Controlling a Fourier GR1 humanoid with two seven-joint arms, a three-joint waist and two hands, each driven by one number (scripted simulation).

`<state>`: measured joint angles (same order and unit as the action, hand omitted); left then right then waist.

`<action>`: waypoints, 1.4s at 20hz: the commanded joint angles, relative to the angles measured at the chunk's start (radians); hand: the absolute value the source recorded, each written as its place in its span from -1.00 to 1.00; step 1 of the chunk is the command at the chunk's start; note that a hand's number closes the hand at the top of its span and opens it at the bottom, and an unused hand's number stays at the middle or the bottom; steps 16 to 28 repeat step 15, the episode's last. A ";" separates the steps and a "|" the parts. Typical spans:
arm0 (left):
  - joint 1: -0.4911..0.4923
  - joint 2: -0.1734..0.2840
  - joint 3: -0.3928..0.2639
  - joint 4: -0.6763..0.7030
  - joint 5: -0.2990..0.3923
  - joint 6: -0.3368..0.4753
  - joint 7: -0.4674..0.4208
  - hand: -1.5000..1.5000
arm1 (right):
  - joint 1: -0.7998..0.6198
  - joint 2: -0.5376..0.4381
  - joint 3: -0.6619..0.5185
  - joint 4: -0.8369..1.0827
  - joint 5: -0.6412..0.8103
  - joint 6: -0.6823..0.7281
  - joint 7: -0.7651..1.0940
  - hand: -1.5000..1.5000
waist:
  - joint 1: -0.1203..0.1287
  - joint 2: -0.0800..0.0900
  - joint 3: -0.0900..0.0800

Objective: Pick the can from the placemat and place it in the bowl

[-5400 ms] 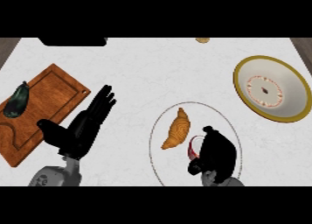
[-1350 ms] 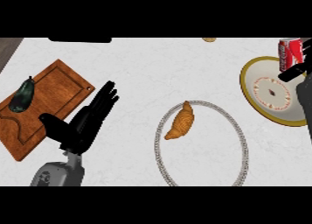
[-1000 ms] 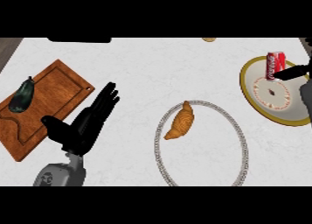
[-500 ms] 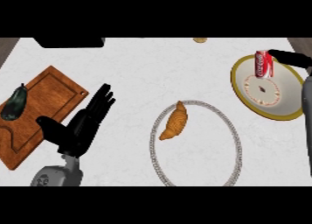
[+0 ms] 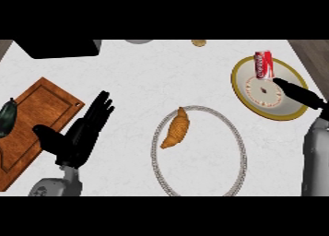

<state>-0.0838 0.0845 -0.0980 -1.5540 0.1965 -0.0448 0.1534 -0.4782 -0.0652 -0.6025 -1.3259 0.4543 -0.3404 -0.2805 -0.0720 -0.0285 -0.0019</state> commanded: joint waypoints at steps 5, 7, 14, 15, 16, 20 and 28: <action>0.027 0.009 0.009 -0.025 0.011 -0.003 0.013 0.00 | 0.459 0.064 0.208 -0.385 -0.152 0.043 -0.078 1.00 | -0.023 -0.008 0.001; 0.036 0.022 0.024 -0.017 0.013 -0.009 -0.002 0.00 | 0.566 0.064 0.278 -0.463 -0.174 0.027 -0.091 1.00 | -0.030 -0.008 0.001; 0.066 0.023 0.027 -0.042 0.021 -0.016 -0.014 0.00 | 1.004 0.065 0.553 -0.543 -0.261 -0.019 -0.200 1.00 | -0.045 -0.004 0.004; 0.046 0.027 0.036 -0.046 0.019 -0.006 -0.005 0.00 | 1.071 0.065 0.612 -0.550 -0.256 -0.020 -0.242 1.00 | -0.040 0.001 0.004; 0.046 0.027 0.036 -0.046 0.019 -0.006 -0.005 0.00 | 1.071 0.065 0.612 -0.550 -0.256 -0.020 -0.242 1.00 | -0.040 0.001 0.004; 0.046 0.027 0.036 -0.046 0.019 -0.006 -0.005 0.00 | 1.071 0.065 0.612 -0.550 -0.256 -0.020 -0.242 1.00 | -0.040 0.001 0.004; 0.046 0.027 0.036 -0.046 0.019 -0.006 -0.005 0.00 | 1.071 0.065 0.612 -0.550 -0.256 -0.020 -0.242 1.00 | -0.040 0.001 0.004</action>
